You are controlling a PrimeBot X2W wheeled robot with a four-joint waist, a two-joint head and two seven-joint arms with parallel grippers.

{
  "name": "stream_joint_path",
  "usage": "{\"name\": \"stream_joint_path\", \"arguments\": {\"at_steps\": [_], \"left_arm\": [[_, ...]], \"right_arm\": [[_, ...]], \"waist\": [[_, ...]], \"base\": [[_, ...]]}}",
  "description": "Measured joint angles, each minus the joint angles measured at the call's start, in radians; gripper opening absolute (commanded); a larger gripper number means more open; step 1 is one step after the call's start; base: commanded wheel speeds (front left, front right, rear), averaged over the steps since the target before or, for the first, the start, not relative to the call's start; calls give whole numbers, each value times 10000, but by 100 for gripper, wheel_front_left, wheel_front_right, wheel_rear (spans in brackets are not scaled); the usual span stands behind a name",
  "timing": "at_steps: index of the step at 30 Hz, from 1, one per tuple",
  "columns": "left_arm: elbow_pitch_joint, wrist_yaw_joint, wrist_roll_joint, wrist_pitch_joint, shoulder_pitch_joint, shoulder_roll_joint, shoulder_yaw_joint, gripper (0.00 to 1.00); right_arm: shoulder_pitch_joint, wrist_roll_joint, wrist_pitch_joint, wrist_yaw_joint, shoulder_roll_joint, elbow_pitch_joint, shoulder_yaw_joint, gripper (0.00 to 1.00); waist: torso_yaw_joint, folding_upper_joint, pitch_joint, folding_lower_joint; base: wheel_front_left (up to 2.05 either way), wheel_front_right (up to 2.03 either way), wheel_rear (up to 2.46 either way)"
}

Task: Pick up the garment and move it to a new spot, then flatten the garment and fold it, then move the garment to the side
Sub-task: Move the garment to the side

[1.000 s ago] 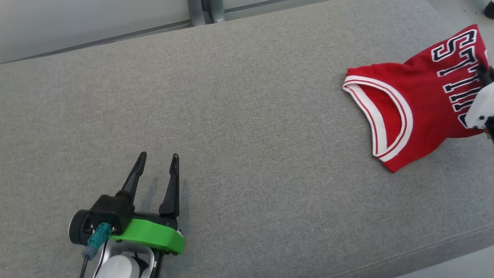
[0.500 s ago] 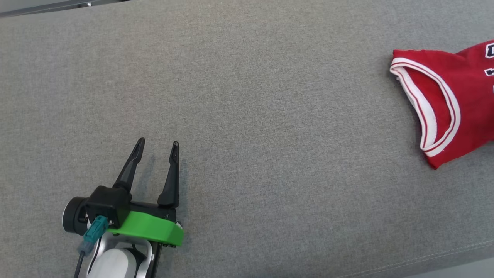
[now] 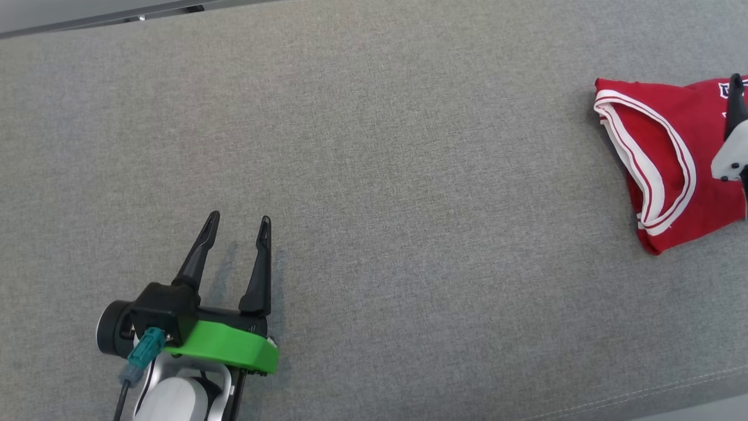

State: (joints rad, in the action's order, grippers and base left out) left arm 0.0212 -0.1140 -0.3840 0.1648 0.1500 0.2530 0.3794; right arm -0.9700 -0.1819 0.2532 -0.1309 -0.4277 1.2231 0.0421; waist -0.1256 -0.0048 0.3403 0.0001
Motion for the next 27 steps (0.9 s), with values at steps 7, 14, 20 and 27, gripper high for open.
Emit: {"name": "stream_joint_path", "arguments": {"at_steps": [7,14,20,27], "left_arm": [[-303,2,-217,222,-6,-144,-25,100],[-675,2,-552,451,-248,-349,-96,100],[-943,-56,-901,629,-627,-525,-303,100],[-1158,-171,-1214,790,-1206,-556,-688,100]], "right_arm": [[263,-500,84,0,523,-1319,-462,100],[1349,-1277,86,0,1066,-2700,-959,100],[2837,-1693,86,0,1496,-3816,-1104,100],[4823,-1317,86,0,2393,-5273,-832,100]], "waist": [[27,0,-585,0],[160,0,-1412,0],[353,0,-2189,0],[631,0,-2996,0]], "base": [[0,0,0],[0,0,0],[0,0,0],[0,0,0]]}}
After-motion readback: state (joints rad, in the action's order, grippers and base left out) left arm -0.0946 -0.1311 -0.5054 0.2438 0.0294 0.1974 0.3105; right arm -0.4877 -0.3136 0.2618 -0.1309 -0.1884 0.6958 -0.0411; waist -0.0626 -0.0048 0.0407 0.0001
